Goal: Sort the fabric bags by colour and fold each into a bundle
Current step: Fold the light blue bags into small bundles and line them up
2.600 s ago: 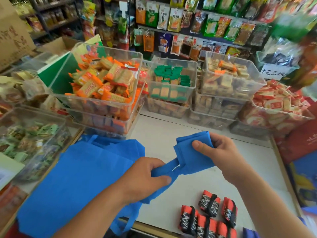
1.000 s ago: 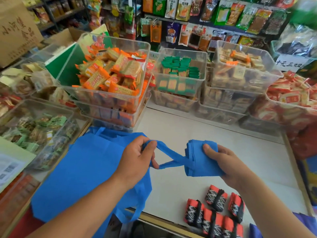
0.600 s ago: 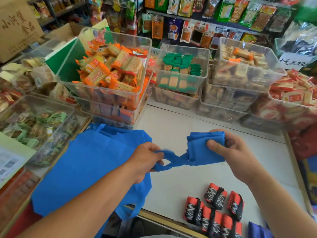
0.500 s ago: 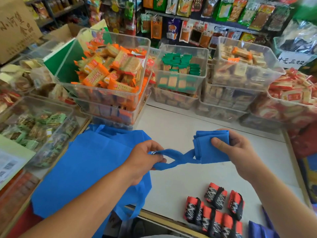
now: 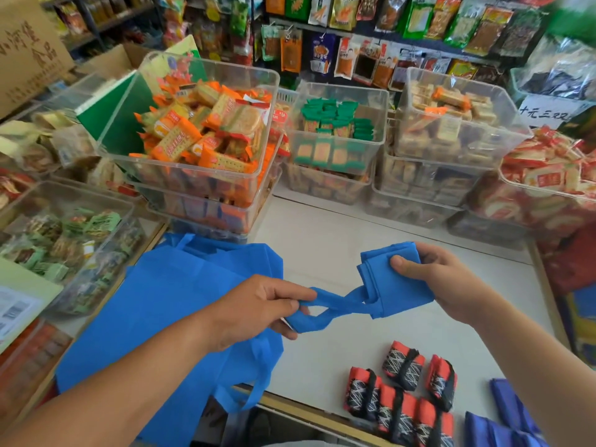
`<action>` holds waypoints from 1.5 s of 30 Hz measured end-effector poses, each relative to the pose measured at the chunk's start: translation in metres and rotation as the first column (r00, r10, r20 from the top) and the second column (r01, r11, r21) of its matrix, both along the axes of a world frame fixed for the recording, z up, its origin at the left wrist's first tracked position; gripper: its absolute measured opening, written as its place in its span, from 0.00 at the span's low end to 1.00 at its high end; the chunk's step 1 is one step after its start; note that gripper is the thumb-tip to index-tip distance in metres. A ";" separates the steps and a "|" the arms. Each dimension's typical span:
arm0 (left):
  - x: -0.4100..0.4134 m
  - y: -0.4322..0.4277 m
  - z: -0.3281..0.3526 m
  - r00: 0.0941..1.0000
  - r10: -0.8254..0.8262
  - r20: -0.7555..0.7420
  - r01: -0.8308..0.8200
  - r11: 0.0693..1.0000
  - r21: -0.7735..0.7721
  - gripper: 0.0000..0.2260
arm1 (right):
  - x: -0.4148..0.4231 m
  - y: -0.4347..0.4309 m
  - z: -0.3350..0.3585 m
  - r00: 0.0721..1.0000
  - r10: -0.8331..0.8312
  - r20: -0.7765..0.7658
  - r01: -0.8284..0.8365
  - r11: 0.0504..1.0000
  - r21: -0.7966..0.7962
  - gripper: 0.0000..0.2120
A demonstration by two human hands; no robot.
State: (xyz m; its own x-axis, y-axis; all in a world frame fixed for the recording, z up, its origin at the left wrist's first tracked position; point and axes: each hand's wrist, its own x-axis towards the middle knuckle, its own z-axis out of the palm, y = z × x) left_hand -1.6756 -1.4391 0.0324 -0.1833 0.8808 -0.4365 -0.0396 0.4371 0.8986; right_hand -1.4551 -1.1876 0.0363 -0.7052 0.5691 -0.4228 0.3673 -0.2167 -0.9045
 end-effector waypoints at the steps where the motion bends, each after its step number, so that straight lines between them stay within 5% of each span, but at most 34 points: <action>1: 0.000 -0.002 0.001 0.996 -0.050 -0.080 0.048 0.999 -0.022 0.15 | -0.001 0.000 0.002 1.000 0.010 0.009 -0.010 1.000 -0.005 0.14; 5: 0.002 -0.007 0.001 0.950 -0.179 -0.256 0.179 0.984 -0.023 0.25 | -0.006 0.003 0.010 0.998 0.038 0.041 -0.037 0.999 -0.016 0.16; 10: -0.007 -0.005 0.017 0.854 -0.133 -0.503 0.265 0.943 0.200 0.04 | -0.008 0.000 0.011 0.994 0.059 0.097 -0.052 0.996 -0.072 0.19; 12: -0.009 -0.006 0.027 0.818 -0.104 -0.565 0.322 0.897 0.302 0.09 | -0.008 -0.005 0.010 0.993 0.062 0.102 -0.052 0.993 -0.104 0.19; 16: -0.001 -0.007 0.044 0.895 -0.059 -0.442 0.264 0.869 0.419 0.07 | -0.011 -0.020 0.003 0.990 0.075 0.121 -0.060 0.991 -0.123 0.18; 19: 0.010 -0.001 0.042 0.952 0.140 -0.273 0.023 0.855 0.518 0.12 | -0.014 -0.033 0.000 0.992 0.072 0.105 -0.054 0.984 -0.170 0.21; 23: 0.013 0.009 0.009 0.905 0.418 -0.082 -0.373 0.871 0.319 0.18 | -0.014 -0.045 -0.004 0.998 0.013 0.055 -0.004 0.988 -0.152 0.21; 29: 0.029 0.011 -0.032 0.889 0.448 -0.093 -0.451 0.892 -0.021 0.17 | -0.015 -0.070 0.007 0.997 0.036 -0.066 -0.033 0.998 0.049 0.13; 34: 0.028 0.026 -0.022 0.969 0.245 -0.018 -0.243 0.942 -0.234 0.20 | -0.023 -0.084 0.026 0.977 0.209 -0.035 -0.189 0.933 0.306 0.12; 45: 0.028 0.033 0.013 0.999 0.047 0.026 -0.043 0.988 -0.147 0.13 | -0.017 -0.098 0.016 0.983 0.159 0.087 -0.178 0.751 0.636 0.09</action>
